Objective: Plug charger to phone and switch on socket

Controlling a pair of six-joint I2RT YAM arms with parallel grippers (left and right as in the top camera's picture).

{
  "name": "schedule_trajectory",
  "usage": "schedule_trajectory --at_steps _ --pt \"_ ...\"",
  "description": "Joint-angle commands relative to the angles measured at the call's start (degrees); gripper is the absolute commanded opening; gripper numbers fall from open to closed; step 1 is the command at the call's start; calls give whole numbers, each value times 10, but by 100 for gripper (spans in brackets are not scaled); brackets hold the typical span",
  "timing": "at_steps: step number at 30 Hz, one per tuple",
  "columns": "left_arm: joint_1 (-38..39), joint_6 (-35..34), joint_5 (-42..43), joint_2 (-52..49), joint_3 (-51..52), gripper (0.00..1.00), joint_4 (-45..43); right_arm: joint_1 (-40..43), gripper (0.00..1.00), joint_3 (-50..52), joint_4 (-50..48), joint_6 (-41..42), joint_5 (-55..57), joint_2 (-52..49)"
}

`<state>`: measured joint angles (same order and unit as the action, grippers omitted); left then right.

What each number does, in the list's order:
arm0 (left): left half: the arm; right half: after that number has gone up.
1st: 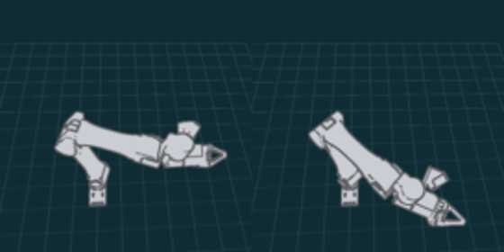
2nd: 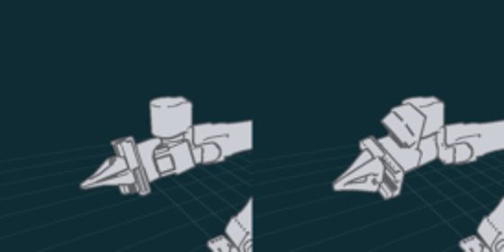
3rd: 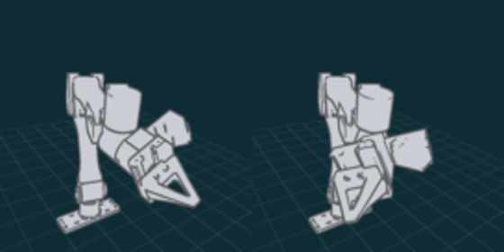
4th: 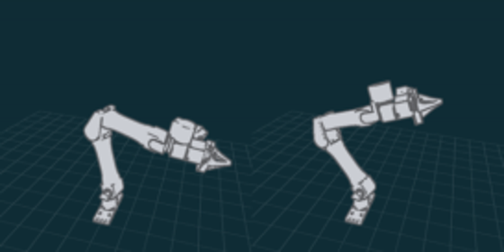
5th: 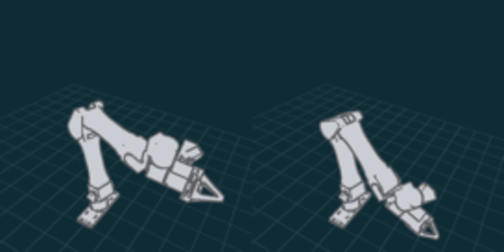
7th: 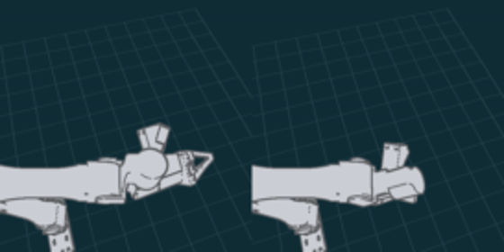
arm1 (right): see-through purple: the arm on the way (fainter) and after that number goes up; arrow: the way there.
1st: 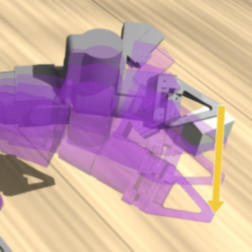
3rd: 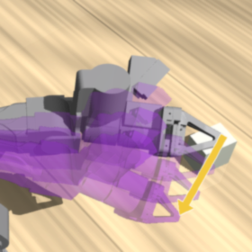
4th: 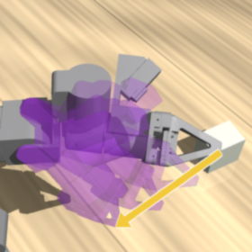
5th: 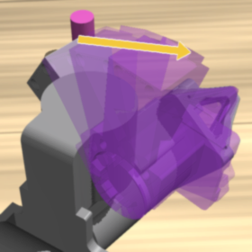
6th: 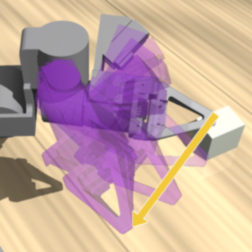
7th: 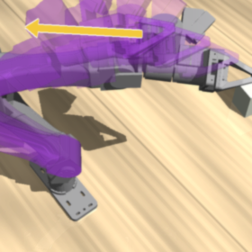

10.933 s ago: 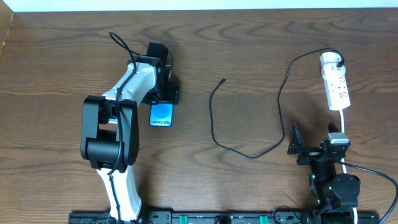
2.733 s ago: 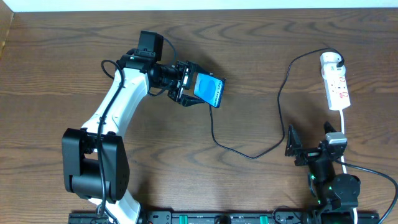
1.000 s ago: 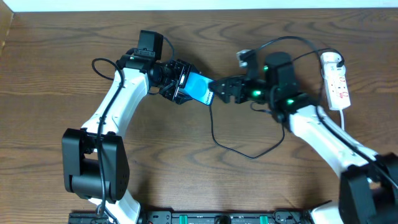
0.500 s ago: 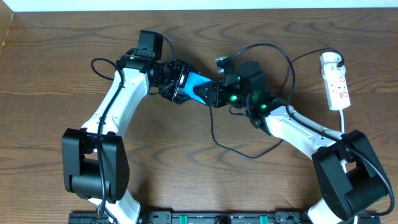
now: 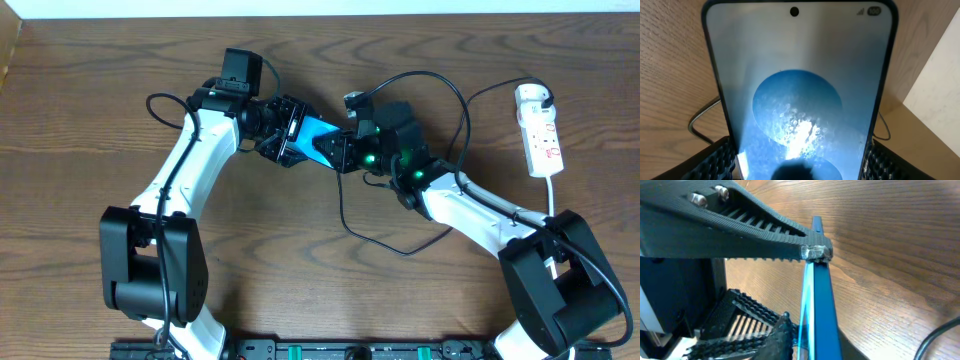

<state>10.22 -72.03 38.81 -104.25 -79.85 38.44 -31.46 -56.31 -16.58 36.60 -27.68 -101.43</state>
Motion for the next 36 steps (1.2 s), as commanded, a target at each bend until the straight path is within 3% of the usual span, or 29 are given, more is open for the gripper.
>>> schedule_trajectory --at_steps 1,13,14,19,26,31,36 --pt "-3 -1 6 3 -10 68 -2 0 3 -8 -7 29 4 -2" --pt "-3 28 19 3 -11 70 -2 37 1 -8 -36 112 -28 -2" --pt "-3 38 23 3 -10 81 -4 45 1 -8 -36 123 -35 -2" --pt "-3 101 51 3 -11 84 -36 87 1 -8 -66 188 -69 -2" --pt "-3 161 139 3 -11 85 -148 119 1 -8 -159 364 -85 -2" --pt "-3 155 163 3 -11 86 -223 116 1 -8 -188 507 -59 -2" --pt "-3 102 162 3 -10 86 -279 97 1 -8 -188 637 -2 -2"
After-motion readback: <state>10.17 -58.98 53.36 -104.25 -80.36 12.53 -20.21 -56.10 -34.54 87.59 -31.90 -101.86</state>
